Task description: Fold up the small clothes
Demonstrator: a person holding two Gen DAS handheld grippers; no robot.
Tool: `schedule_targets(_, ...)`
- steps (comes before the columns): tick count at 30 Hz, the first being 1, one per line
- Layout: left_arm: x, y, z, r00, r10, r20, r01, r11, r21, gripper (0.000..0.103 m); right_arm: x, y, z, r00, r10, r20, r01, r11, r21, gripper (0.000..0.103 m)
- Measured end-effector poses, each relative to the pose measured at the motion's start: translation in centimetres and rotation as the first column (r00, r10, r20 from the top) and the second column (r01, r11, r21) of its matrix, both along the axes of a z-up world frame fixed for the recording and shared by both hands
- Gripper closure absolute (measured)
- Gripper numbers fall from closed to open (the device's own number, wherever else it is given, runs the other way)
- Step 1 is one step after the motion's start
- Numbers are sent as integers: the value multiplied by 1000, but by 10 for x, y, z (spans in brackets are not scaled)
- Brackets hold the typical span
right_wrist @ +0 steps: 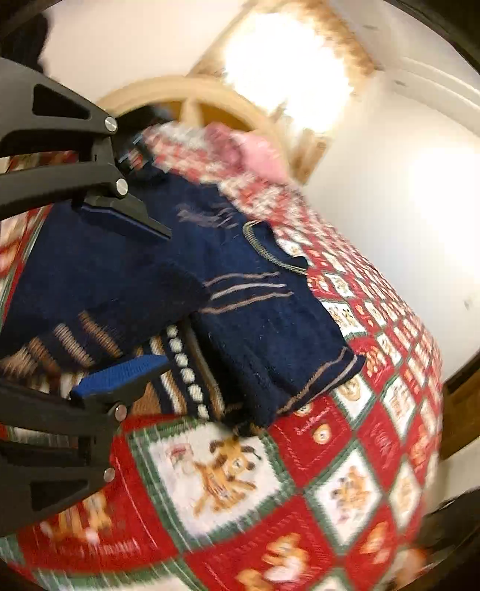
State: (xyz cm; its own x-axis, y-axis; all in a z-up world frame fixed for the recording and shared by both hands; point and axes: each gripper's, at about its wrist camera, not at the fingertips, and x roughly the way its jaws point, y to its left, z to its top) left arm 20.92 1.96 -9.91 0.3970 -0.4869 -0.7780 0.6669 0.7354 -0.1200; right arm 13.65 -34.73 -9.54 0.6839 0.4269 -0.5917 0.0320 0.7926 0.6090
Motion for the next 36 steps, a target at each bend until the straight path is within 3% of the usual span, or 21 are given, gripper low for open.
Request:
schedule_targets(3, 5, 4, 1, 997, 52, -54, -54, 998, -41, 62, 7, 21, -3, 995, 86, -39, -90, 991, -98, 39)
schedule_targets(6, 1, -1, 2, 998, 61, -20, -61, 998, 13, 58, 19, 41, -5, 991, 124, -58, -133, 968, -213, 39)
schedule_targets(8, -3, -6, 2, 998, 69, 1, -69, 997, 45, 54, 25, 59, -8, 985, 150, -82, -168, 936, -310, 39)
schedule_targets(10, -3, -8, -1, 996, 85, 13, -86, 994, 69, 39, 27, 77, -15, 977, 178, -116, -211, 891, -403, 39)
schedule_targets(12, -2, -14, -4, 995, 102, 25, -103, 992, 76, 37, 29, 94, -23, 977, 161, -141, -212, 817, -536, 39)
schedule_targets(14, -2, -16, -4, 992, 126, 29, -127, 989, 69, 37, 26, 96, -25, 979, 155, -131, -202, 795, -572, 39)
schedule_targets(15, -2, -15, -3, 990, 138, 17, -139, 989, 52, 41, 26, 94, -24, 982, 141, -128, -189, 810, -555, 44)
schedule_targets(16, -1, -14, -2, 989, 149, 5, -149, 988, 29, 47, 25, 87, -22, 985, 121, -121, -167, 836, -522, 68)
schedule_targets(17, -1, -9, -1, 987, 160, -14, -160, 987, -5, 63, 25, 78, -19, 989, 94, -117, -139, 864, -484, 78)
schedule_targets(18, -1, -3, 1, 983, 181, -33, -182, 983, -36, 76, 25, 67, -19, 990, 75, -116, -119, 892, -436, 83)
schedule_targets(20, 2, 10, 2, 974, 210, -81, -217, 972, -87, 91, 20, 46, -16, 995, 25, -100, -56, 943, -327, 88)
schedule_targets(24, 14, 31, -3, 958, 233, -170, -259, 954, -151, 87, 12, 18, -19, 993, -42, -106, 27, 990, -137, 88)
schedule_targets(27, 23, 36, -6, 947, 227, -228, -271, 945, -183, 86, 9, 21, -26, 992, -61, -115, 48, 993, -111, 88)
schedule_targets(31, 16, 13, -3, 969, 203, -144, -219, 970, -109, 72, 8, 31, -27, 994, -57, -89, 44, 988, -151, 86)
schedule_targets(33, 13, 3, -2, 975, 192, -112, -202, 976, -78, 54, 10, 35, -25, 995, -53, -86, 36, 981, -191, 85)
schedule_targets(36, 6, -13, -2, 981, 192, -28, -192, 981, 6, 50, 14, 44, -22, 995, -45, -87, 19, 963, -270, 81)
